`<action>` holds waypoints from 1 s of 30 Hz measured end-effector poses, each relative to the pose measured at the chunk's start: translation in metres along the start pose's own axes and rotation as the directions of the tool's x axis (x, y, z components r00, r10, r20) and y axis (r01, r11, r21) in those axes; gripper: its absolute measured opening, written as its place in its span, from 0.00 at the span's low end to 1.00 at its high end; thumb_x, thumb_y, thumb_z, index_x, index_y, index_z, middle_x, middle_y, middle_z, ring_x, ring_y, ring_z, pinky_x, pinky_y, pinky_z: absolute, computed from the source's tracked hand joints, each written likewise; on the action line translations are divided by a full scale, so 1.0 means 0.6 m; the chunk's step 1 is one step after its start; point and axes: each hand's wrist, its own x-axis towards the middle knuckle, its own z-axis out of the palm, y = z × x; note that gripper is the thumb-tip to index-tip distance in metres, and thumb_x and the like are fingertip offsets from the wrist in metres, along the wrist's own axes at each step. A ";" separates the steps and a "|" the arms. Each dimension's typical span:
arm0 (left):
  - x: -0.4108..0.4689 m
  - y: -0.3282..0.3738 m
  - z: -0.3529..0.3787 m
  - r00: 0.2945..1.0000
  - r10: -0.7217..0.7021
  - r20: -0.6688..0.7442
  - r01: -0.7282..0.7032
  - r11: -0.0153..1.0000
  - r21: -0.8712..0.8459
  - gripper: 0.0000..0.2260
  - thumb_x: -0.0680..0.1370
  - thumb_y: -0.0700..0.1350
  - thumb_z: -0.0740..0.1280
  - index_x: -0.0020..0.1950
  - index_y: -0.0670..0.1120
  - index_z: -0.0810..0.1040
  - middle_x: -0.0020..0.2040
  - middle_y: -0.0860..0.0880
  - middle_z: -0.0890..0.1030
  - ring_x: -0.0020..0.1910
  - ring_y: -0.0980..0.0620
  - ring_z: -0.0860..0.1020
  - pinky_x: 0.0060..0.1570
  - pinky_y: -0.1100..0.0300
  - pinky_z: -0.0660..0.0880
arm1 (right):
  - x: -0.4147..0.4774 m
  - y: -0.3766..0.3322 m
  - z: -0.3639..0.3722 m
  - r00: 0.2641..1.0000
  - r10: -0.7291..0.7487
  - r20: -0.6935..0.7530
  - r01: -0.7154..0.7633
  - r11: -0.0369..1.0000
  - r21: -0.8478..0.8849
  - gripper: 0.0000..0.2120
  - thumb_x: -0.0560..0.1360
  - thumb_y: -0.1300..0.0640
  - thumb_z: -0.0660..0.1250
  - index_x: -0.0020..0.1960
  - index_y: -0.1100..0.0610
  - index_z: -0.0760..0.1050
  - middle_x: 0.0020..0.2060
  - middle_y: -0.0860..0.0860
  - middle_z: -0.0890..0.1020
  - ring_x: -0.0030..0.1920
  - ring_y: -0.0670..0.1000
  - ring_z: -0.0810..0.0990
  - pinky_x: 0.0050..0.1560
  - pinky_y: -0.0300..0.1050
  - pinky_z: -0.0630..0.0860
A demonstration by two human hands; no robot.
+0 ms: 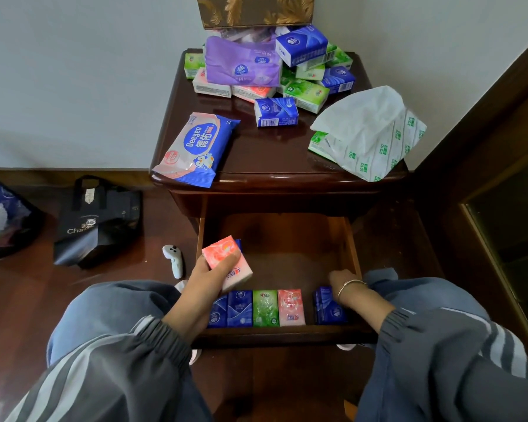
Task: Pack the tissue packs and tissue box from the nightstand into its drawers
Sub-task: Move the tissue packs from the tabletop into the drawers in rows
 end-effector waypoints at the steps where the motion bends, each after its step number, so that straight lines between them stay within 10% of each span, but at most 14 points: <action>1: 0.000 0.001 0.000 1.000 0.000 0.000 0.000 1.000 0.001 0.21 0.75 0.51 0.70 0.64 0.44 0.72 0.53 0.42 0.83 0.53 0.44 0.82 0.54 0.50 0.78 | -0.001 -0.004 0.002 1.000 -0.006 -0.012 0.006 0.999 -0.039 0.20 0.76 0.64 0.63 0.67 0.60 0.69 0.64 0.59 0.73 0.63 0.58 0.74 0.61 0.47 0.74; 25: -0.003 -0.001 0.005 0.996 0.003 0.092 -0.008 0.998 0.055 0.22 0.73 0.51 0.71 0.64 0.47 0.72 0.54 0.41 0.83 0.53 0.41 0.82 0.57 0.43 0.77 | -0.008 -0.012 0.024 0.961 -0.227 0.158 0.195 0.961 0.195 0.28 0.74 0.54 0.67 0.71 0.53 0.61 0.67 0.55 0.71 0.65 0.56 0.71 0.62 0.50 0.72; 30: -0.009 0.002 0.009 0.989 -0.021 0.144 -0.001 0.988 0.151 0.21 0.73 0.51 0.71 0.63 0.50 0.70 0.53 0.44 0.83 0.49 0.45 0.83 0.49 0.50 0.81 | -0.042 -0.030 -0.025 0.956 -0.235 -0.177 0.285 0.888 0.361 0.24 0.77 0.52 0.64 0.71 0.53 0.64 0.67 0.54 0.72 0.65 0.54 0.72 0.63 0.47 0.71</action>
